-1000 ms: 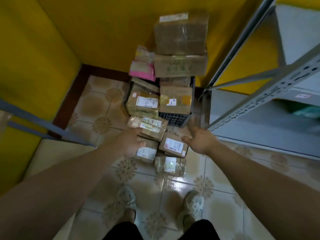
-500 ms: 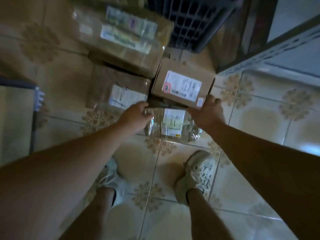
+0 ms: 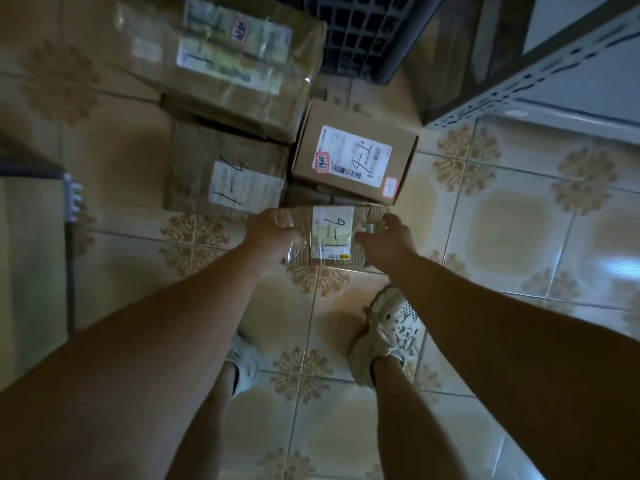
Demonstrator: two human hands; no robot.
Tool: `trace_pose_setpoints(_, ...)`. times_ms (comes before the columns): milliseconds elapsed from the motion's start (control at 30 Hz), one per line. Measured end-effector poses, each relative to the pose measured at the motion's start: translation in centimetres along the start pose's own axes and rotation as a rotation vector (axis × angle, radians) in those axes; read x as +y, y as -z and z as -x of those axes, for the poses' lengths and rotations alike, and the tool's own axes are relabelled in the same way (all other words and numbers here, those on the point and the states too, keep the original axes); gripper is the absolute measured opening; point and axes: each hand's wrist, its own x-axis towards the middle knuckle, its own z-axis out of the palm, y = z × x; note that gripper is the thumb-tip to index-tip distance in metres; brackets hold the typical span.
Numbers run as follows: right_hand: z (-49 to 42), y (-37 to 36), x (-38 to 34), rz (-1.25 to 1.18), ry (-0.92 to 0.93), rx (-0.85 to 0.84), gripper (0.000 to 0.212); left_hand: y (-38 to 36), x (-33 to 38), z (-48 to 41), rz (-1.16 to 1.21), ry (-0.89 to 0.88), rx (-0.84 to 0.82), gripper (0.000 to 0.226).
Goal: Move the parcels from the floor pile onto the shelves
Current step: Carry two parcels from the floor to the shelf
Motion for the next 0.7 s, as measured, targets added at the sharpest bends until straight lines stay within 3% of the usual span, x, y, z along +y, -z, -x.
trace_pose_setpoints(133, -2.6, 0.1, 0.9, -0.026, -0.061, -0.064, 0.082, 0.2, -1.7, -1.4, -0.022, -0.022, -0.02, 0.06)
trace_pose_setpoints(267, -5.9, -1.0, 2.3, -0.201, -0.036, -0.046, 0.062, -0.9, -3.3, -3.8, 0.108, -0.064, 0.034, 0.071)
trace_pose_setpoints(500, -3.8, -1.1, 3.6, -0.232, 0.018, 0.027, 0.069, -1.1, -2.6, -2.0, 0.139, -0.059, 0.055, 0.091)
trace_pose_setpoints(533, -3.2, -0.6, 3.6, -0.234, 0.029, 0.037, 0.066, -0.8, -2.4, -1.5, 0.155, -0.04, 0.051, 0.084)
trace_pose_setpoints(633, -1.8, 0.5, 3.0, -0.261, 0.057, 0.093, 0.04, 0.6, -1.6, -0.1, 0.19, -0.006, 0.019, 0.029)
trace_pose_setpoints(700, -0.8, 1.2, 2.2, -0.304, 0.097, 0.134, 0.029, 1.6, -1.2, 0.7, 0.234, 0.032, -0.01, 0.033)
